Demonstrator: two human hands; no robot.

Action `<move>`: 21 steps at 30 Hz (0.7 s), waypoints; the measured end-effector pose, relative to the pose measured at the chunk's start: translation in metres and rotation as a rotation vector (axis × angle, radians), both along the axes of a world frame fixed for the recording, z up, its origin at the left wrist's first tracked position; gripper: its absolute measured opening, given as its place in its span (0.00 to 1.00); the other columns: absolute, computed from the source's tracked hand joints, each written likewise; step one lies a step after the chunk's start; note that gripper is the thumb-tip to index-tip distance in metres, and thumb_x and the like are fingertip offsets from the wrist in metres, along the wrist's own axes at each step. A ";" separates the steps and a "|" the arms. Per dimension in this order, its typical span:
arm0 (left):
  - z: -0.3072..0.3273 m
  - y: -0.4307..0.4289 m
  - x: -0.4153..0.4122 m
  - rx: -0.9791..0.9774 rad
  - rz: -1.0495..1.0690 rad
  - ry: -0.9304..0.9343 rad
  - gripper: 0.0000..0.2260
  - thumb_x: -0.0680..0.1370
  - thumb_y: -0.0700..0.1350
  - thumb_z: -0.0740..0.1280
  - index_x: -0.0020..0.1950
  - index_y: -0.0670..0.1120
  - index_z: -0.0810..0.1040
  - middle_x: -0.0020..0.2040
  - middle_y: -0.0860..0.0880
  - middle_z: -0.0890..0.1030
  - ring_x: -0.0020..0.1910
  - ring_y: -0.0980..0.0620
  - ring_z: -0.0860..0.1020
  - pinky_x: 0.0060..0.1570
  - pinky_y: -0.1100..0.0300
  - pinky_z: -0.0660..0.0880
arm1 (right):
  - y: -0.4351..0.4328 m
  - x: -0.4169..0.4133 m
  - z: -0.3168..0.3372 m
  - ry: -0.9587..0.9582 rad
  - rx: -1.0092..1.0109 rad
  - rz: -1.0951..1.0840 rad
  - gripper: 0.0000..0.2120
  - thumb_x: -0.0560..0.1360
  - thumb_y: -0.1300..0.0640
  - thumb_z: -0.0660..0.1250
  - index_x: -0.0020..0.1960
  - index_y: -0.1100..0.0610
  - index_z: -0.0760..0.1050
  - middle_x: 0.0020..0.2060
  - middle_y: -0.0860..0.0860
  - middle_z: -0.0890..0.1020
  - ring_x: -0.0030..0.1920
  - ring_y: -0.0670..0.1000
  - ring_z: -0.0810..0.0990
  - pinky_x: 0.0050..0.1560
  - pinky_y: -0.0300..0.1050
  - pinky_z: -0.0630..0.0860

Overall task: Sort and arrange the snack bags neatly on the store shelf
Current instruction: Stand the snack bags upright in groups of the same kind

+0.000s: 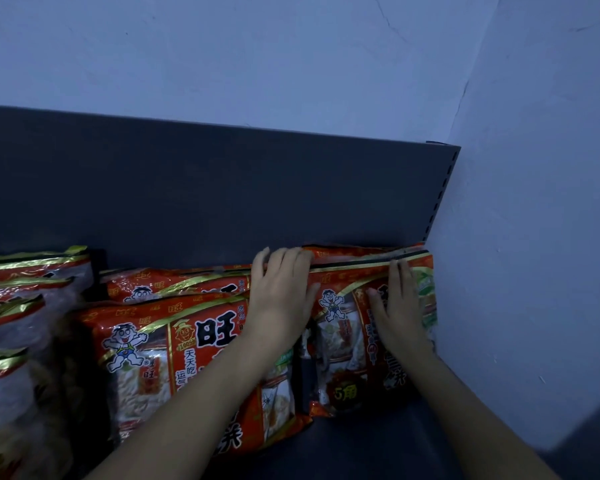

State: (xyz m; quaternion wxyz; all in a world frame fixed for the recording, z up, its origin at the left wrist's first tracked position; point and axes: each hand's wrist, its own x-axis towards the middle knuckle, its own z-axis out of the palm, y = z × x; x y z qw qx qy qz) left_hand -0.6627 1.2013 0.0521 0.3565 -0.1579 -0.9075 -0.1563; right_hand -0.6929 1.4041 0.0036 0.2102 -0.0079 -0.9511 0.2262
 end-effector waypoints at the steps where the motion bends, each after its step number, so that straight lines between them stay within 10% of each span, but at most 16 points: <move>1: -0.007 -0.004 0.011 0.001 -0.020 0.065 0.17 0.75 0.49 0.65 0.62 0.43 0.74 0.59 0.47 0.76 0.61 0.47 0.73 0.69 0.47 0.59 | 0.002 0.002 -0.004 -0.046 0.005 -0.028 0.36 0.74 0.37 0.41 0.77 0.53 0.42 0.77 0.50 0.42 0.76 0.51 0.39 0.73 0.60 0.41; 9: -0.080 -0.046 0.062 -0.458 0.092 -0.159 0.53 0.56 0.70 0.73 0.72 0.41 0.64 0.74 0.39 0.61 0.75 0.40 0.54 0.71 0.37 0.48 | -0.005 0.010 0.001 -0.253 0.065 -0.098 0.30 0.80 0.42 0.45 0.77 0.54 0.45 0.77 0.50 0.42 0.76 0.53 0.39 0.72 0.62 0.41; 15: -0.079 -0.055 0.058 -0.505 0.081 -0.167 0.51 0.62 0.74 0.66 0.74 0.43 0.61 0.76 0.40 0.57 0.76 0.41 0.53 0.70 0.37 0.51 | -0.056 0.030 0.030 0.225 0.070 0.077 0.18 0.78 0.51 0.57 0.62 0.59 0.73 0.60 0.55 0.76 0.61 0.57 0.73 0.62 0.57 0.69; 21: -0.054 -0.096 0.082 -0.499 0.153 -0.108 0.46 0.61 0.68 0.73 0.70 0.42 0.70 0.72 0.40 0.66 0.73 0.41 0.62 0.67 0.38 0.55 | -0.121 0.046 0.052 0.357 0.137 0.339 0.12 0.74 0.57 0.67 0.57 0.57 0.75 0.51 0.52 0.79 0.54 0.55 0.76 0.55 0.53 0.72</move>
